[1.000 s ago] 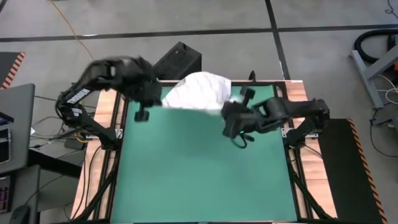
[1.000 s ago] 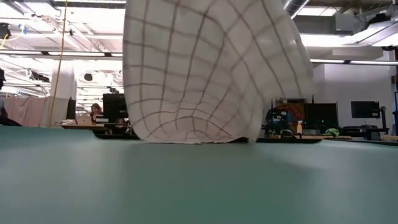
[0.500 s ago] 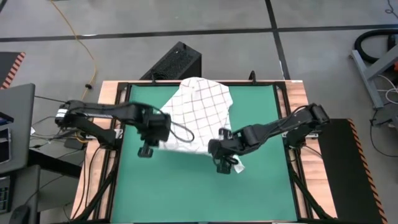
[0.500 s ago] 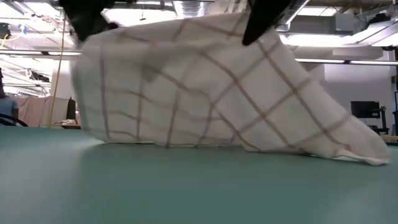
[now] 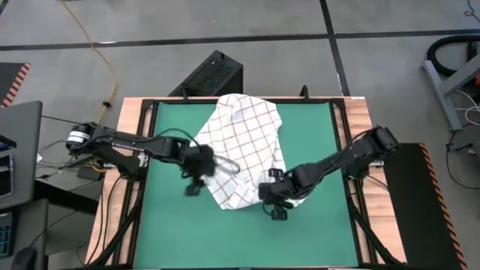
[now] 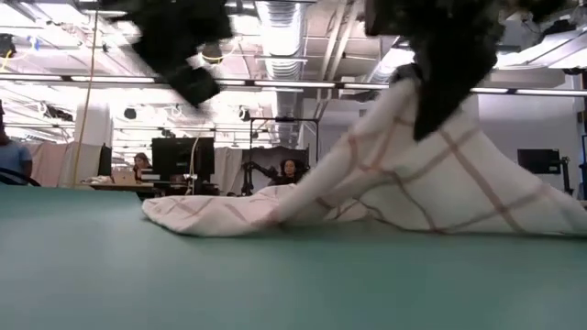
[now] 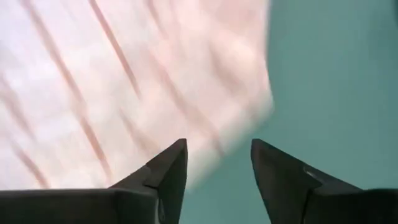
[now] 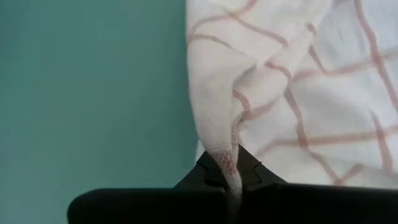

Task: Roll towel
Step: Roll the white towel

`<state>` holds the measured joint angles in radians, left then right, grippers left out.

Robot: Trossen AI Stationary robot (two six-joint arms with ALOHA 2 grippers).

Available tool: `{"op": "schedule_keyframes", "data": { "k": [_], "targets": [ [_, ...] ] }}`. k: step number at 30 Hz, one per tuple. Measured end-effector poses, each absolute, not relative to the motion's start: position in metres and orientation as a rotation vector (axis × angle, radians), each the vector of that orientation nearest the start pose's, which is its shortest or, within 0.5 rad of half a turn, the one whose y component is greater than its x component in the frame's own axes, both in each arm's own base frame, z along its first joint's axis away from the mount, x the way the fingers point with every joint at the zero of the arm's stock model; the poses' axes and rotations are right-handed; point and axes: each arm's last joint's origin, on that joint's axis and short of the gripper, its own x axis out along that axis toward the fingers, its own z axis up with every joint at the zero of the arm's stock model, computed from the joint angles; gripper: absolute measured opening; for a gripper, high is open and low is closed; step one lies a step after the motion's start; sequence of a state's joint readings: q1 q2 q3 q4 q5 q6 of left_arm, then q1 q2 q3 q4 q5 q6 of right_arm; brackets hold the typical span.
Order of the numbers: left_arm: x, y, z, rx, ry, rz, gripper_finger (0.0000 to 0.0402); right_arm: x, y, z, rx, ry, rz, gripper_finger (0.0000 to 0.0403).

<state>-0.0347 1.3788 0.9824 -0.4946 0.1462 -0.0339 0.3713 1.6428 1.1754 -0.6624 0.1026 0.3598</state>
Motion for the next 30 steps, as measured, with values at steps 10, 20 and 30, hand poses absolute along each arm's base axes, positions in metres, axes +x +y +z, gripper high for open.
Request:
{"op": "schedule_keyframes", "data": {
  "k": [10,20,30],
  "targets": [
    [0.332,0.004,0.229,0.022,0.622,-0.194,0.0174,0.299,0.125,0.213,0.074,1.106,0.014,0.0008],
    [0.357,0.000,0.167,-0.064,0.729,-0.316,0.0174,0.300,0.127,0.214,0.096,1.088,0.013,0.0008],
    [0.365,-0.016,0.147,0.064,0.726,-0.376,0.0174,0.300,0.127,0.214,0.103,1.085,0.009,0.0008]
  ]
}}
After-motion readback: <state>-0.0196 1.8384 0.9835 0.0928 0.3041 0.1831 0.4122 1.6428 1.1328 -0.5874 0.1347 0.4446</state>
